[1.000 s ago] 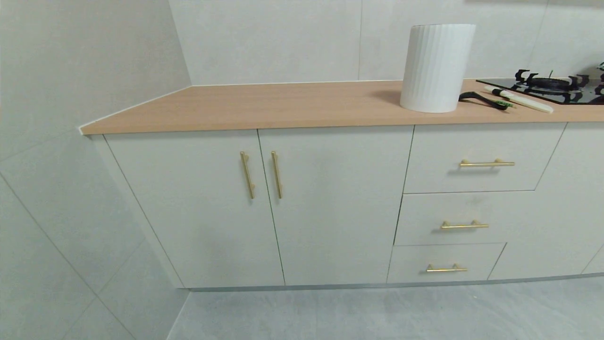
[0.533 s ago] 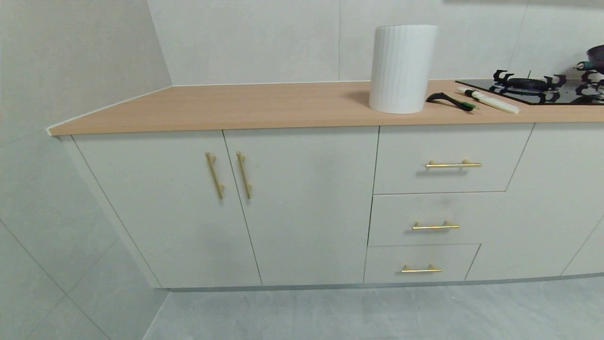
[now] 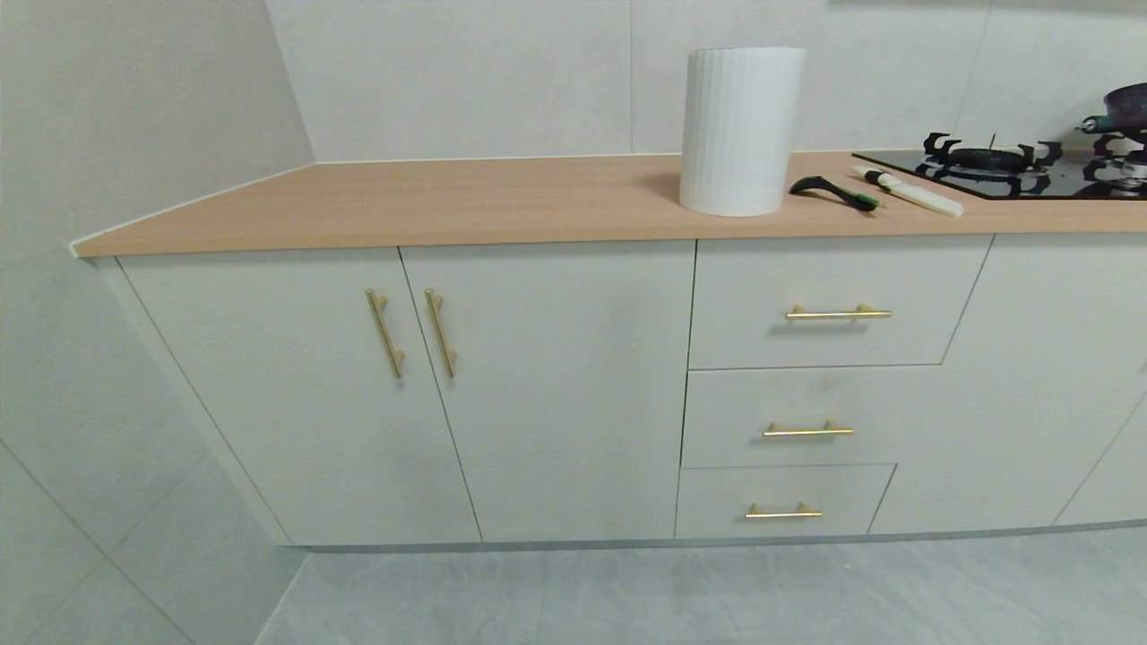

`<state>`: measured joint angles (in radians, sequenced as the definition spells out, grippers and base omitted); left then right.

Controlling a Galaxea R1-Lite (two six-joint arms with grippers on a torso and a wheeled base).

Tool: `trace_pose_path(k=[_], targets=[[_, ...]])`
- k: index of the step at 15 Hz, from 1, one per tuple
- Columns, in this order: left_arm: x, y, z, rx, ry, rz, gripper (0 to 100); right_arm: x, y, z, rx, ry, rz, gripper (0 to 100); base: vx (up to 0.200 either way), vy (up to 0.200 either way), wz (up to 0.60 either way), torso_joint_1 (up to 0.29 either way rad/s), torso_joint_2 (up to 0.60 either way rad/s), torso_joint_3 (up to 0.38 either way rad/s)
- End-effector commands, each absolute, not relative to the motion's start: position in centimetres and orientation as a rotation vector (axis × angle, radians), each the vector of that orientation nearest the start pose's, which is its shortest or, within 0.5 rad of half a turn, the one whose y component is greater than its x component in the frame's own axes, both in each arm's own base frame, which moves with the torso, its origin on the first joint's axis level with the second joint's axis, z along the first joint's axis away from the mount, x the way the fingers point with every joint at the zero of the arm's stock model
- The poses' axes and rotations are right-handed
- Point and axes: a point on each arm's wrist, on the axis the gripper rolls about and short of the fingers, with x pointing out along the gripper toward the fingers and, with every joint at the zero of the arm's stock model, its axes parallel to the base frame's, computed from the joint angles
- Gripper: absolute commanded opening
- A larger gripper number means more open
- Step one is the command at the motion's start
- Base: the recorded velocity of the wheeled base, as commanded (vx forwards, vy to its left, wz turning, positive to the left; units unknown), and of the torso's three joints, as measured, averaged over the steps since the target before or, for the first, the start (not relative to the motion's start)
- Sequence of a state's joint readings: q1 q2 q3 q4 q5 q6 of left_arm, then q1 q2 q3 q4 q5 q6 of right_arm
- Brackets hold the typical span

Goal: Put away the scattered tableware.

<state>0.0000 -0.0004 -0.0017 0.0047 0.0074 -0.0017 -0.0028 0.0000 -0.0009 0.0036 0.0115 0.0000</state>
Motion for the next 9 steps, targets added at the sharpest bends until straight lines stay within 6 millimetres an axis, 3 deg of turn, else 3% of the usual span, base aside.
trace_pose_path(k=[1,9], targets=[[-2.29,0.02,7.54,-0.002,0.003,0.008,100,-2.29,0.03,7.56,0.000,0.002,0.009,100,0.200,0.000,0.00,0.002,0.00,0.007],[-2.29,0.02,7.54,-0.002,0.003,0.008,100,-2.27,0.03,7.52,0.000,0.005,0.009,100,0.200,0.000,0.00,0.004,0.00,0.003]])
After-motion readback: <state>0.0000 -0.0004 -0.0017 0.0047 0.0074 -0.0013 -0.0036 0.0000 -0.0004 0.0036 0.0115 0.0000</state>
